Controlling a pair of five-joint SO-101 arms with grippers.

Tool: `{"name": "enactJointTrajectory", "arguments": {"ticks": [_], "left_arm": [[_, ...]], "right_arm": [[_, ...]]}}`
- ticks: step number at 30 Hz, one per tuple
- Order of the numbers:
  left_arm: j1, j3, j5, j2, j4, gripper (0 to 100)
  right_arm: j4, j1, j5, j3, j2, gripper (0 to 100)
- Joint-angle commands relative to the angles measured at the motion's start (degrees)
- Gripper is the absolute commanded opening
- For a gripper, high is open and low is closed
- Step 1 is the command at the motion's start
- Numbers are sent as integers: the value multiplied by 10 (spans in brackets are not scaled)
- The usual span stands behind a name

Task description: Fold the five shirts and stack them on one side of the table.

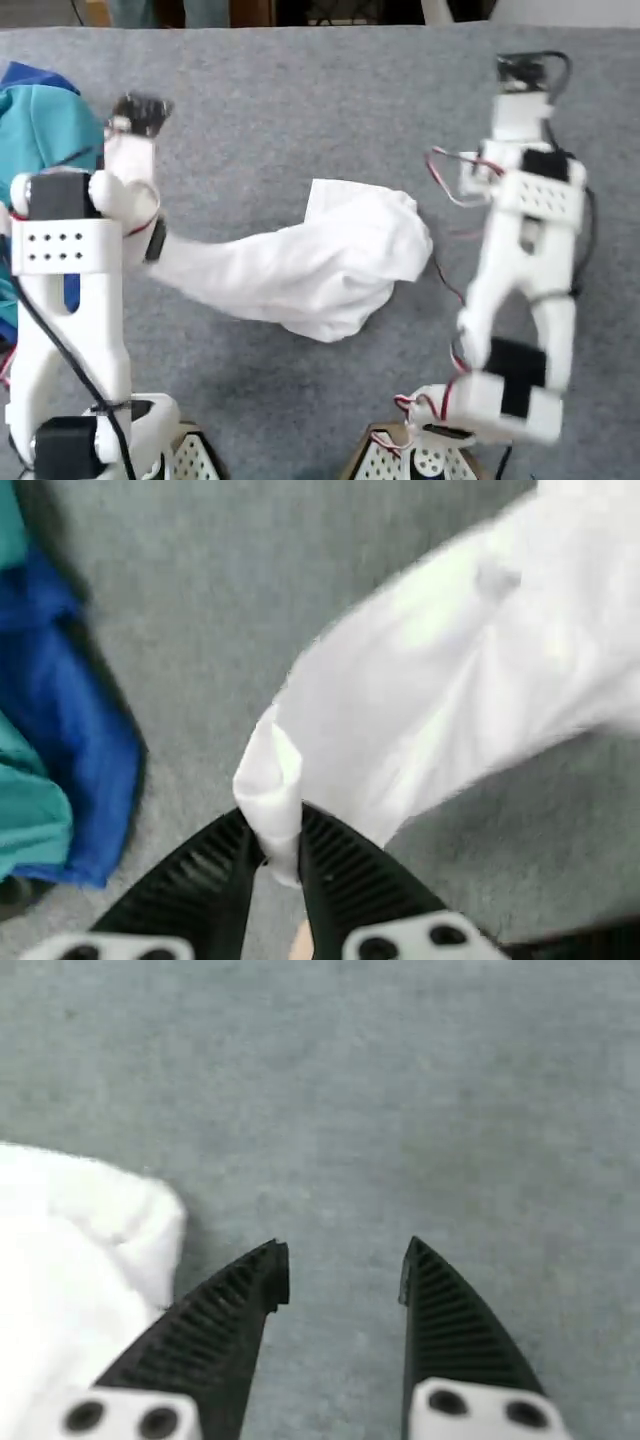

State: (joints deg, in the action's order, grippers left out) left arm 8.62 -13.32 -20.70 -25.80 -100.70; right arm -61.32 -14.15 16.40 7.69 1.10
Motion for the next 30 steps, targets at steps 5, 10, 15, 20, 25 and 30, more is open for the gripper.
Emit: {"name": "enactJointTrajectory", "arguments": {"ticks": [5,10,15,20,25,30], "left_arm": [[91,-64,-47,-25,-2,28],[160,-65,-52,-22,-2,28],[210,-68,-62,-22,-2,28],[224,-69,-67,-21,-2,28],[220,-69,-67,-20,-2,28],[220,-69,-67,9,-2,28]], "right_arm": [[-165,150,-7,-185,196,198],[-196,184,-7,-226,294,120],[-252,154,-8,-264,336,28],[-374,106,12,-306,336,14],[-399,32,47,-249,292,13],[-399,-61,143,-56,163,13]]}}
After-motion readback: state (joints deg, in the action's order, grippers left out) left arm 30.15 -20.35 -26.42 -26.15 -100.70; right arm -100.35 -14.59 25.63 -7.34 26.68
